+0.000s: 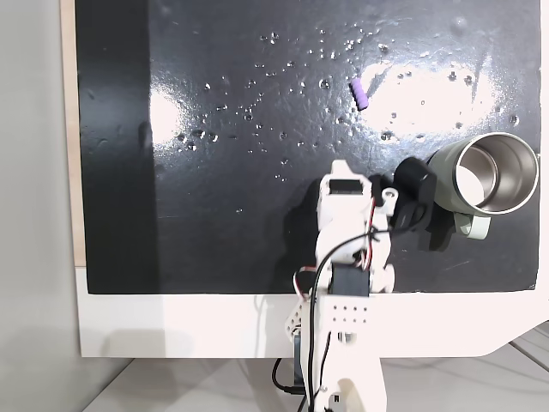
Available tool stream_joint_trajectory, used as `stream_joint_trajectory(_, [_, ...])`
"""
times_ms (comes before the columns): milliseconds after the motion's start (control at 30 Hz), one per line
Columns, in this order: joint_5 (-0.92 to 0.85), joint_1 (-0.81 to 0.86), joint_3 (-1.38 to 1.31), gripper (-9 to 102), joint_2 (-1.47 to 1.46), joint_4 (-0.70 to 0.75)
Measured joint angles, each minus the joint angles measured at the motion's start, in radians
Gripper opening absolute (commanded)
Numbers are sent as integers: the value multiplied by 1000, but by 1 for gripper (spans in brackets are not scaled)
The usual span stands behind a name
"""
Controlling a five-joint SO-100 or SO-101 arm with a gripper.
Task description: Grasp a pengrip and put it in the cup.
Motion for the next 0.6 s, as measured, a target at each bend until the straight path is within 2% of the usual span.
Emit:
stream_joint_trajectory(200, [11,23,-161,0,-299,-48])
stream_joint_trajectory(600, [55,-14,-405,0,-640,-69])
